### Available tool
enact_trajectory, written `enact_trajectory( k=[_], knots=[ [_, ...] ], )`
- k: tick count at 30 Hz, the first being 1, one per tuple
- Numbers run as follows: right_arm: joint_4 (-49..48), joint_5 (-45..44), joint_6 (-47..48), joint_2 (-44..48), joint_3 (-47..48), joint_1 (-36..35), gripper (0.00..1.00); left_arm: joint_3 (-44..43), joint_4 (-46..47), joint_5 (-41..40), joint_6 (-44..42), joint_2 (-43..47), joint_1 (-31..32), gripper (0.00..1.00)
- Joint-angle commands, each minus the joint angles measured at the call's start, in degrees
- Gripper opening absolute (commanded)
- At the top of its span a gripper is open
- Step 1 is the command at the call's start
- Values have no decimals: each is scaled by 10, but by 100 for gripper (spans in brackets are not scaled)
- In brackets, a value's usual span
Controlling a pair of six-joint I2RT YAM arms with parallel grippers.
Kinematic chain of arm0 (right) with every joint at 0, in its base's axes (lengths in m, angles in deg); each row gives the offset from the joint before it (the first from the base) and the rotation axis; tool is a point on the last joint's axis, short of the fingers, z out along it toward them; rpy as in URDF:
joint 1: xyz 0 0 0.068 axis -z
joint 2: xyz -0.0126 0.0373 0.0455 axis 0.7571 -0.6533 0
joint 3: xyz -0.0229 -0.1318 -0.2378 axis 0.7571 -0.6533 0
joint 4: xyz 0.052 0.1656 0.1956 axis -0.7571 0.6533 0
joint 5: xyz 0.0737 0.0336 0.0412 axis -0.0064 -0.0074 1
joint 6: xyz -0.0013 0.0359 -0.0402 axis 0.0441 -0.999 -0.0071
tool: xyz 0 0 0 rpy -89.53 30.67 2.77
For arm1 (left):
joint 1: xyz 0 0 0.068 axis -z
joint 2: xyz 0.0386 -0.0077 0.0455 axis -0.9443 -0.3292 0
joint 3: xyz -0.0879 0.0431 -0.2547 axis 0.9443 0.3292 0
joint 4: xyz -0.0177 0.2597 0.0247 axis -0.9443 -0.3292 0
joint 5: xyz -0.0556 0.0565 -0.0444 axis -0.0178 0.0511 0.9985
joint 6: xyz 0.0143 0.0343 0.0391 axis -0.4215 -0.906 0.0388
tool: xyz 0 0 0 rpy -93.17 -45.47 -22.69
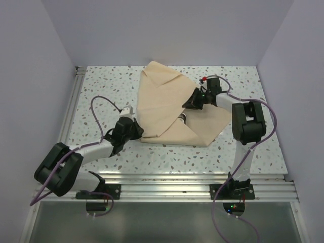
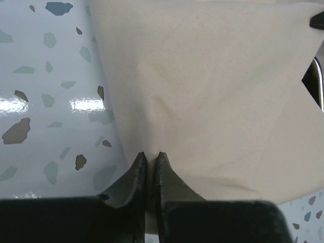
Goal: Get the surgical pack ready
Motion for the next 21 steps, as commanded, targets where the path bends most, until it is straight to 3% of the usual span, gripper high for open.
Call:
enact_trajectory(
  k=[1, 4, 5, 9, 16, 21],
  knots=[
    [-11, -20, 15, 1, 22, 12, 9, 1, -9, -18, 10, -14, -2, 1],
    [-15, -27, 16, 13, 11, 16, 21, 10, -24, -37, 22, -4, -1, 0],
    [-16, -29, 20, 24, 7, 18, 30, 12, -31, -46, 26, 0, -2, 0],
    [-8, -49, 29, 67, -23, 39, 45, 25, -58, -86, 35, 30, -1, 0],
    [42, -106, 66, 154, -74, 92, 48, 47, -82, -108, 41, 74, -2, 0],
    [72, -225, 90, 217, -128, 141, 48, 65, -47, -89, 39, 69, -2, 0]
  ],
)
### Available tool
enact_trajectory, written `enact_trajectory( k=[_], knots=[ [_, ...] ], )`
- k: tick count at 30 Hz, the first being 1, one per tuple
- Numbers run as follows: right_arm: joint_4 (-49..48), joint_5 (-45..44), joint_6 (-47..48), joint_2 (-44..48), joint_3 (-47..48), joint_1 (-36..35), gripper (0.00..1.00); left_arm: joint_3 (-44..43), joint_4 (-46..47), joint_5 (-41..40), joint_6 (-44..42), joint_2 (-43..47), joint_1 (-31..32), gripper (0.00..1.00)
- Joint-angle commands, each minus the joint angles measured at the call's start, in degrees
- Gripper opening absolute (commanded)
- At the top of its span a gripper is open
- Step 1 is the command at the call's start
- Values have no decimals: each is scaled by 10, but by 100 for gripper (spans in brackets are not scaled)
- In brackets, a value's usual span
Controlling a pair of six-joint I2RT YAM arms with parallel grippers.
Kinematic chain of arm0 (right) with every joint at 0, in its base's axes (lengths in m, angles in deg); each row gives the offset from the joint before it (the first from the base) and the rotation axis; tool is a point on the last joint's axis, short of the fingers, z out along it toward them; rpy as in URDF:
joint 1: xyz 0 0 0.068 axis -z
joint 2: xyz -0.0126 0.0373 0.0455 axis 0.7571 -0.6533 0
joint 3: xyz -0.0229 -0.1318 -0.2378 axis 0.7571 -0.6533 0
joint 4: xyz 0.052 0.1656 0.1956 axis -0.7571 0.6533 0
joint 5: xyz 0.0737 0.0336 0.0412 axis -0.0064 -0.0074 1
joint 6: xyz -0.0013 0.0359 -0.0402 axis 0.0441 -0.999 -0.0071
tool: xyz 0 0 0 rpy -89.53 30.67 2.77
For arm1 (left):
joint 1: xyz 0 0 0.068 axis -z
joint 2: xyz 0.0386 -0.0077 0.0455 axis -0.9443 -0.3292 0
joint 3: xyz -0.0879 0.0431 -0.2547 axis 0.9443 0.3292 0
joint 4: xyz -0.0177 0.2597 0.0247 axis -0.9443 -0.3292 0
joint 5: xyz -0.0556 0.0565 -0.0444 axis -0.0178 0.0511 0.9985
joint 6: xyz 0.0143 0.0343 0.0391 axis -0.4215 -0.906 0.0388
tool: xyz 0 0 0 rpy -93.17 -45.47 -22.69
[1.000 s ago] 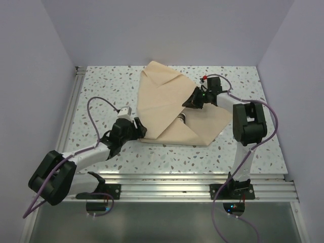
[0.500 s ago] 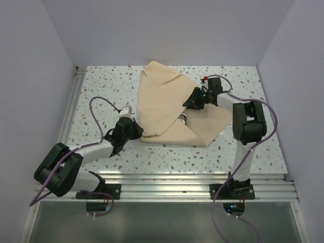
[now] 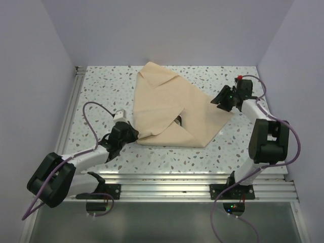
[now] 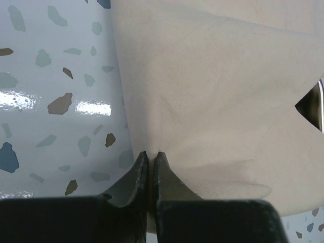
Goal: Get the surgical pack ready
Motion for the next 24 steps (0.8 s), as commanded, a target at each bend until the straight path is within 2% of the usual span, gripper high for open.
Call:
enact_trajectory(
  k=[1, 3, 6, 13, 24],
  knots=[
    [43, -112, 36, 53, -27, 15, 51, 23, -16, -25, -7, 0, -3, 2],
    [58, -169, 45, 59, -33, 20, 53, 24, -12, -22, -9, 4, -3, 8],
    [76, -219, 53, 52, -22, 27, 54, 29, -8, -17, -14, 19, -3, 12],
    [95, -314, 71, 23, 1, 30, 52, 36, 1, -9, -33, 45, -2, 13],
    [92, -325, 71, -64, 32, 30, 50, 42, 11, -6, -29, 42, -3, 13]
  ],
)
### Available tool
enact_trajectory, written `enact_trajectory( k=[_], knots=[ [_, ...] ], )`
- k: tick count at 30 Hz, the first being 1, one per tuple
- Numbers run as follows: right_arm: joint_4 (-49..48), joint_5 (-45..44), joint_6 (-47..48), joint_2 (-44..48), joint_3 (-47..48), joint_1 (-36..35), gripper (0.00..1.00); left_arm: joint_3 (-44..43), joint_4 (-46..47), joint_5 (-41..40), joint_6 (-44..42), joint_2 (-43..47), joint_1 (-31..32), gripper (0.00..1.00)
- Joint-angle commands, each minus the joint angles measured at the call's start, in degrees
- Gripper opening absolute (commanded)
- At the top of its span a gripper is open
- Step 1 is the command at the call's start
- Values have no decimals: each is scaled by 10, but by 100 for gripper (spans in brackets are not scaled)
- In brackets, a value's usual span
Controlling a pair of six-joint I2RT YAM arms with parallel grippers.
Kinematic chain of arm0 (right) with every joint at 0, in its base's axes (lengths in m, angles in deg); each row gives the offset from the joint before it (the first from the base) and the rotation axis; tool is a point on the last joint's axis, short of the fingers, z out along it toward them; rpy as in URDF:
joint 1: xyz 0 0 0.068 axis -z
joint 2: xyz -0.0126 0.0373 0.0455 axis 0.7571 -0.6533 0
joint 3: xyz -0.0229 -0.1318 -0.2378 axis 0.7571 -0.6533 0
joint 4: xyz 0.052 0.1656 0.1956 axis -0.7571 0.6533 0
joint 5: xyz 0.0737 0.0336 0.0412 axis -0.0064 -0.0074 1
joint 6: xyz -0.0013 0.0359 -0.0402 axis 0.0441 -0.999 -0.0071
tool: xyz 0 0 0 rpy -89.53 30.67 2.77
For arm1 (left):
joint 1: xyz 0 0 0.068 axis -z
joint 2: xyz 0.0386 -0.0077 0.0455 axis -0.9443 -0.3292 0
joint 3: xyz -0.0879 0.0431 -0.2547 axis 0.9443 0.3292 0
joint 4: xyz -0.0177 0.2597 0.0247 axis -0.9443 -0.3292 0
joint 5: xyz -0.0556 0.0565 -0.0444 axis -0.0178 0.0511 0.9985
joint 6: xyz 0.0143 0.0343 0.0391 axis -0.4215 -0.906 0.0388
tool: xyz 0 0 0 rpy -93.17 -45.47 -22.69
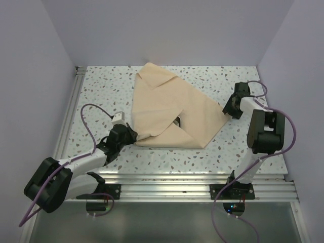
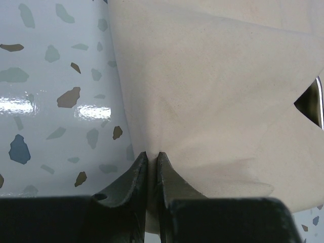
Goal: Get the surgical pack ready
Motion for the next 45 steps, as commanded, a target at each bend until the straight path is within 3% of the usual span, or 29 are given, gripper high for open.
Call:
enact_trajectory(
  k=[1, 6, 10, 13, 14, 16, 23, 31, 36, 45],
  knots=[
    [-5, -21, 3, -13, 20, 2, 51, 11, -1, -8, -17, 6, -2, 13],
    [4, -22, 2, -44, 39, 1, 49, 13, -3, -9, -17, 8, -2, 13],
    [-11, -12, -1, -38, 29, 0, 39, 14, -5, -11, -17, 11, -2, 13],
    [-10, -8, 0, -28, 28, -3, 24, 14, -8, -12, -18, 12, -2, 13],
    [-15, -5, 2, -13, 24, -6, 13, 14, -8, -13, -18, 13, -2, 13],
    [-17, -3, 4, 6, 21, -15, 0, 15, -9, -15, -19, 13, -2, 13],
    [15, -53, 20, 80, 24, -84, 0, 14, -12, -21, -24, 11, -2, 12],
    [37, -48, 37, 146, 40, -141, 0, 7, -22, -30, -29, 16, -2, 12],
    [100, -56, 40, 136, 90, -185, 0, 1, -32, -36, -33, 19, -2, 11],
    [160, -77, 4, 67, 220, -356, 0, -7, -28, -35, -41, 6, -2, 9]
  ],
)
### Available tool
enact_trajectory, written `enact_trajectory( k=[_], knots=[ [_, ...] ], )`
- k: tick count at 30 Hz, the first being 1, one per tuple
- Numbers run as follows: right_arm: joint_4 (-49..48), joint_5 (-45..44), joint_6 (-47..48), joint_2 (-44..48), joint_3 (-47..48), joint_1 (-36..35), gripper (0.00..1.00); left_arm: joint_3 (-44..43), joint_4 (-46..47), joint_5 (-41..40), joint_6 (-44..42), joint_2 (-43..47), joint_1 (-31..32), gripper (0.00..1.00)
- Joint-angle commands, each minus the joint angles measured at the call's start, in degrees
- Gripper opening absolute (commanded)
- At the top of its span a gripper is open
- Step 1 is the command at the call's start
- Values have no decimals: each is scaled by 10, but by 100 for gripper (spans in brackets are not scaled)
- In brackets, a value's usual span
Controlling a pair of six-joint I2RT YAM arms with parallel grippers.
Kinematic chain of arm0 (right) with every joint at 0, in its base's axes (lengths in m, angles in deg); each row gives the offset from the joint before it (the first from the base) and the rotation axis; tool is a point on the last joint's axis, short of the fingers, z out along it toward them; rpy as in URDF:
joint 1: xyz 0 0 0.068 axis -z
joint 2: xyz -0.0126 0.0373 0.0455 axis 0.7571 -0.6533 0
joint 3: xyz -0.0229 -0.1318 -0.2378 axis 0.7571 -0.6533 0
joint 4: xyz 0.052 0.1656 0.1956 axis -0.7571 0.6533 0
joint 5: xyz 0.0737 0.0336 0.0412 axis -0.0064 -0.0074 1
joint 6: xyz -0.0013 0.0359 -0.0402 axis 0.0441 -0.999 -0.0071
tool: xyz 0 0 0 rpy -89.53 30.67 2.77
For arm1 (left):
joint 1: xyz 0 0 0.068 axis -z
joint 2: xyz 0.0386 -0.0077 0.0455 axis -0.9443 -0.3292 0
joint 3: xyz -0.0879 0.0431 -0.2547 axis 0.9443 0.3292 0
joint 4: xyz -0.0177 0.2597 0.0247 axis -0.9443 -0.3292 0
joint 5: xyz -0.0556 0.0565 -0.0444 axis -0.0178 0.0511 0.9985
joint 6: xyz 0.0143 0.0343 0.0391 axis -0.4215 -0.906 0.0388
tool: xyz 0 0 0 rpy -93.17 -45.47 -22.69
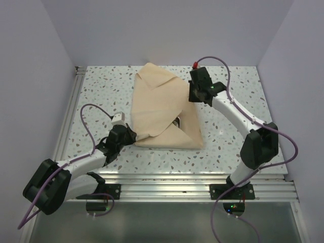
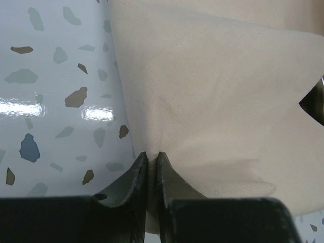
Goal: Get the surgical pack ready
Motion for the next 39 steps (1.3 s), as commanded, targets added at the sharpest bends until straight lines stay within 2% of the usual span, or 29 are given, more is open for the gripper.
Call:
enact_trajectory(
  k=[1, 9, 13, 22, 30, 39],
  knots=[
    [50, -19, -23, -46, 104, -60, 0, -12, -17, -25, -28, -11, -2, 9],
    [80, -5, -79, -225, 354, -198, 0, -21, -6, -20, -45, -26, -2, 8],
    [64, -6, -105, -289, 417, -235, 0, -24, -1, -16, -57, -39, 0, 7],
    [-60, 6, -148, -324, 365, -255, 0, -24, 13, -7, -71, -48, 0, 6],
    [-117, 26, -165, -367, 346, -255, 0, -21, 18, -3, -73, -49, 2, 6],
    [-169, 92, -193, -407, 341, -256, 0, -25, 19, 1, -79, -57, 4, 5]
  ],
)
